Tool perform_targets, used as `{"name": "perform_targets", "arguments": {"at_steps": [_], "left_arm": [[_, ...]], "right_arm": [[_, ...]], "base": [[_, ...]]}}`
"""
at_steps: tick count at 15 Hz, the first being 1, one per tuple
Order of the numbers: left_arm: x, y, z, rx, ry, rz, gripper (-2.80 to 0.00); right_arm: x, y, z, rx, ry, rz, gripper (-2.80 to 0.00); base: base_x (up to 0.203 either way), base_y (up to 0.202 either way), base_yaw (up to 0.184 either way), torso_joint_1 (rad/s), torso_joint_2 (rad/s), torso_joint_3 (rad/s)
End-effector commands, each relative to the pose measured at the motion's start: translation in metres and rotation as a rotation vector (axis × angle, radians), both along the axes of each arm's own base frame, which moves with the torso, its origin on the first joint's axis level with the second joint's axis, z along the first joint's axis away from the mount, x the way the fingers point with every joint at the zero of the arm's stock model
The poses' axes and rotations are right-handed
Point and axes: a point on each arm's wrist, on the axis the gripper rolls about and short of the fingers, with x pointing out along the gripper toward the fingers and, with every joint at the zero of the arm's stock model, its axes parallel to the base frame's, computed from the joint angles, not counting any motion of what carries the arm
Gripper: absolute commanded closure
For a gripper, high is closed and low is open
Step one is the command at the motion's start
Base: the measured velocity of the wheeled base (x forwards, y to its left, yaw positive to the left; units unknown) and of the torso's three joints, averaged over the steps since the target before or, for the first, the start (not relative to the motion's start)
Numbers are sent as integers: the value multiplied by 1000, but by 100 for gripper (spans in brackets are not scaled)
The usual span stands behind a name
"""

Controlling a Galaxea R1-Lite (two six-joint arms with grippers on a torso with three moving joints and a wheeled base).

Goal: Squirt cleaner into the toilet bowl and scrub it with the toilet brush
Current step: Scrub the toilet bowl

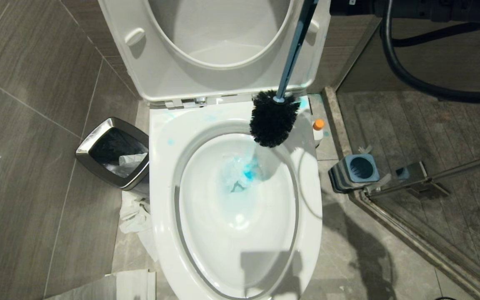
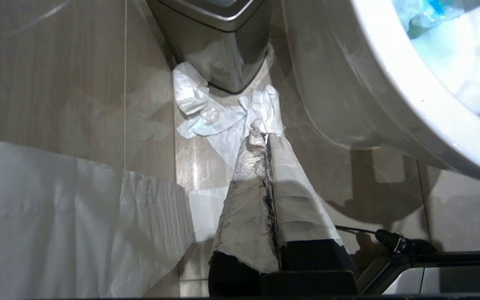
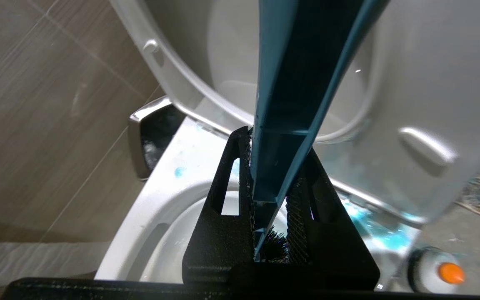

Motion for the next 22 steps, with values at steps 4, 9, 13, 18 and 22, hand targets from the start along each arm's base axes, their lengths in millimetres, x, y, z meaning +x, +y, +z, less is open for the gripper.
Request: {"name": "perform_targets", "arguments": {"at_steps": [4, 9, 13, 18, 22], "left_arm": [[0, 0, 0, 1, 1, 0, 0], [0, 0, 0, 0, 1, 0, 0], [0, 0, 0, 0, 1, -1, 0], [0, 0, 0, 0, 1, 0, 0], [0, 0, 0, 0, 1, 0, 0]], "right_arm": [[12, -30, 6, 4, -27, -135, 0], [35, -38, -5, -19, 1, -186, 0], [85, -49, -34, -21, -1, -251, 0], [123, -34, -60, -3, -35, -212, 0], [134, -22, -72, -7, -30, -188, 0]], "base": [[0, 0, 0, 1, 3, 202], [0, 0, 0, 0, 2, 119], [0, 0, 0, 0, 0, 0], [0, 0, 0, 0, 0, 0], [0, 0, 0, 0, 0, 0]]}}
